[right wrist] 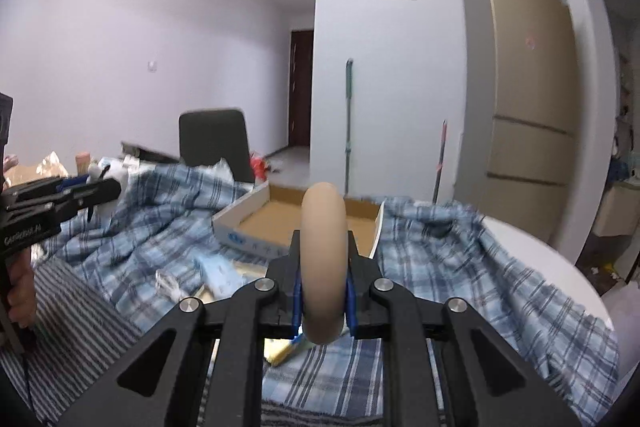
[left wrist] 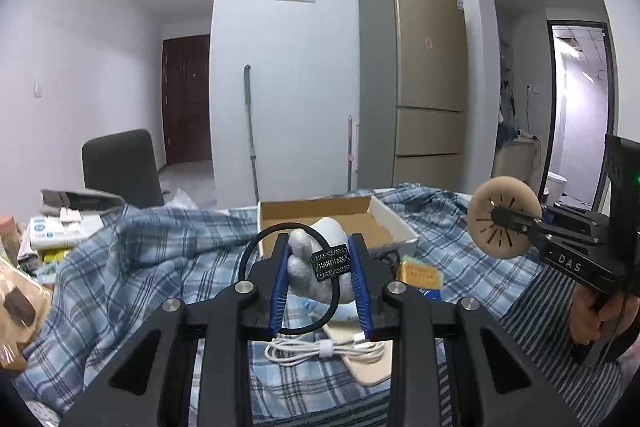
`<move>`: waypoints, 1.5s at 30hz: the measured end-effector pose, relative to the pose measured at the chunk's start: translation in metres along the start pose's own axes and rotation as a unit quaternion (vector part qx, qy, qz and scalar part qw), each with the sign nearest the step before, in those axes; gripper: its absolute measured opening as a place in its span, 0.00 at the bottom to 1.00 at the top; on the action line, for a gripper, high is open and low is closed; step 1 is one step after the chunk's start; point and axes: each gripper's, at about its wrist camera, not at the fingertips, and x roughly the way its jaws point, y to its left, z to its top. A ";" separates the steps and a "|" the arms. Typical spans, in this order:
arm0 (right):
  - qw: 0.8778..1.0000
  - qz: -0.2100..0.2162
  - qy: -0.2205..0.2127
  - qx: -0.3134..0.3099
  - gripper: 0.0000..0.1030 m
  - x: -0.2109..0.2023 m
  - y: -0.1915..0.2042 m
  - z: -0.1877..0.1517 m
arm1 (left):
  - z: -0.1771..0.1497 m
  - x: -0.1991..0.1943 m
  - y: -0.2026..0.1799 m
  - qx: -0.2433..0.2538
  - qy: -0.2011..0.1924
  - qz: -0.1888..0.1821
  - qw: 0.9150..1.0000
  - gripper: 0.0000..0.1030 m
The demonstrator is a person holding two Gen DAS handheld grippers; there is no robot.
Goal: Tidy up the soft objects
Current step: 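Lower the earbuds and disc into the cardboard box and open both grippers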
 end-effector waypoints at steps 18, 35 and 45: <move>0.993 -0.025 -0.113 0.030 0.15 0.036 -0.001 0.147 | 0.129 0.042 -0.036 0.004 -0.117 0.040 0.992 0.29; 0.997 -0.020 -0.036 0.066 0.15 0.127 -0.019 0.122 | 0.139 0.146 0.003 -0.035 -0.003 0.032 0.999 0.29; 0.992 -0.001 0.103 0.070 0.15 0.208 -0.025 0.059 | 0.087 0.244 0.026 -0.046 0.163 0.032 0.985 0.29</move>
